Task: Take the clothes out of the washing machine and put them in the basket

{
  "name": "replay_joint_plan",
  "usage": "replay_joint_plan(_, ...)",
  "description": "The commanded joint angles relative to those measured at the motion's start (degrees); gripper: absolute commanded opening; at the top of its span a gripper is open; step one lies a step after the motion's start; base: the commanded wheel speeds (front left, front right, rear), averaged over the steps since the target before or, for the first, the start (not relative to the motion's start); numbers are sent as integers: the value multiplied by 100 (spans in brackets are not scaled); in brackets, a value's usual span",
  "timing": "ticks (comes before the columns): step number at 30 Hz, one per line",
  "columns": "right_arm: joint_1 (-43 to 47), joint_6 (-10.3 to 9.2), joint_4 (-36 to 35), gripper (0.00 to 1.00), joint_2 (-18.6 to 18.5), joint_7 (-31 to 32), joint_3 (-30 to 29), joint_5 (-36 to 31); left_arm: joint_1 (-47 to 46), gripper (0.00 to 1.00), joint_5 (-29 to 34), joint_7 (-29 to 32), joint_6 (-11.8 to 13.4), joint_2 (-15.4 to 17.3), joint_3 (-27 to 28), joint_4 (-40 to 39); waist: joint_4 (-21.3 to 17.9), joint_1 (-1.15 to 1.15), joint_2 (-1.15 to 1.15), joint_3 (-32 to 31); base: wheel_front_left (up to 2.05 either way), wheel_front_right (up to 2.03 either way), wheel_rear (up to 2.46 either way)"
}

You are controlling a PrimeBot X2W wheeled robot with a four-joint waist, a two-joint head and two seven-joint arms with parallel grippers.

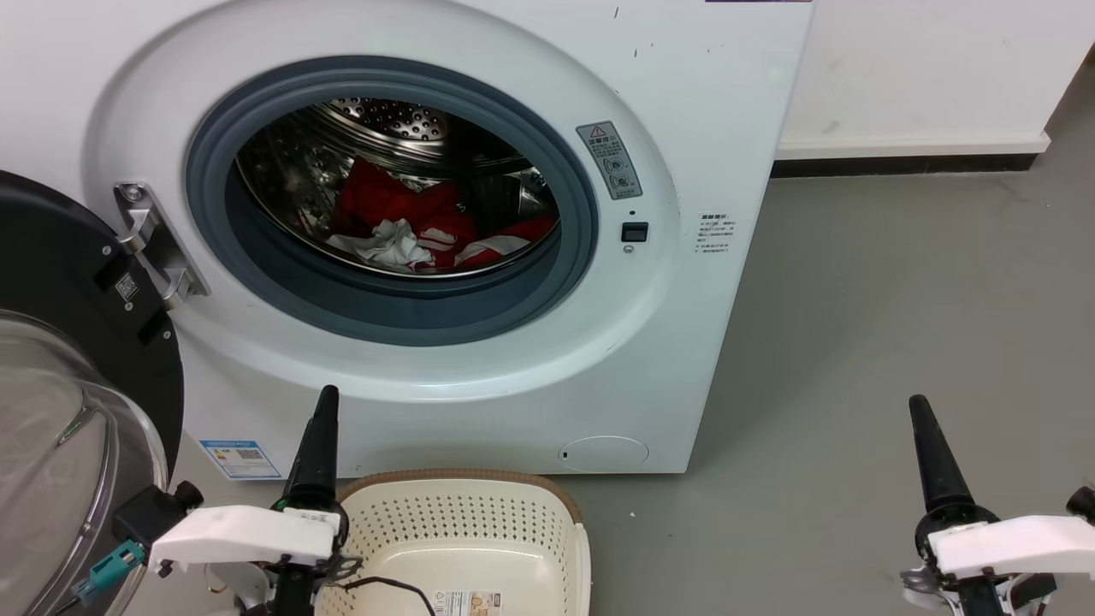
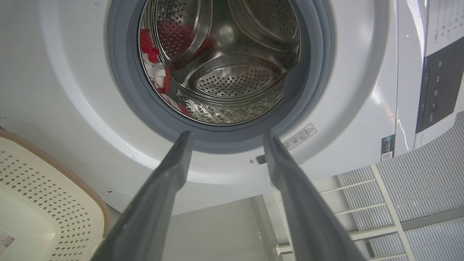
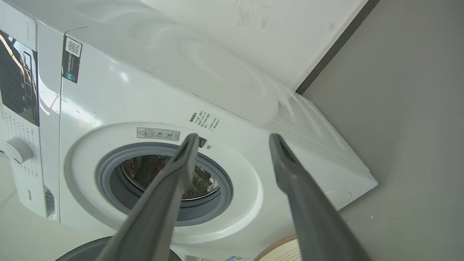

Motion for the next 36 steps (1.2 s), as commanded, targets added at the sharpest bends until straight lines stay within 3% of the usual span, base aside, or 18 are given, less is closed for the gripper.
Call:
replay_joint_plan(1, -20, 0, -146, 100, -25, -71, 21, -433, -167, 100, 365, -79, -2, 23, -44, -118, -3, 0, 0, -1, 0, 0, 0)
replay_joint_plan(18, 174, 0, -306, 100, -27, -405, 27, -2230, -175, 100, 2249, -426, 11, 84, -272, -180, 4, 0, 0, -3, 0, 0, 0)
replay_joint_plan(36, 305, 0, -612, 100, -28, -530, 115, -3596, -239, 100, 3635, -718, 165, 197, -514, -86, 20, 0, 0, -1, 0, 0, 0)
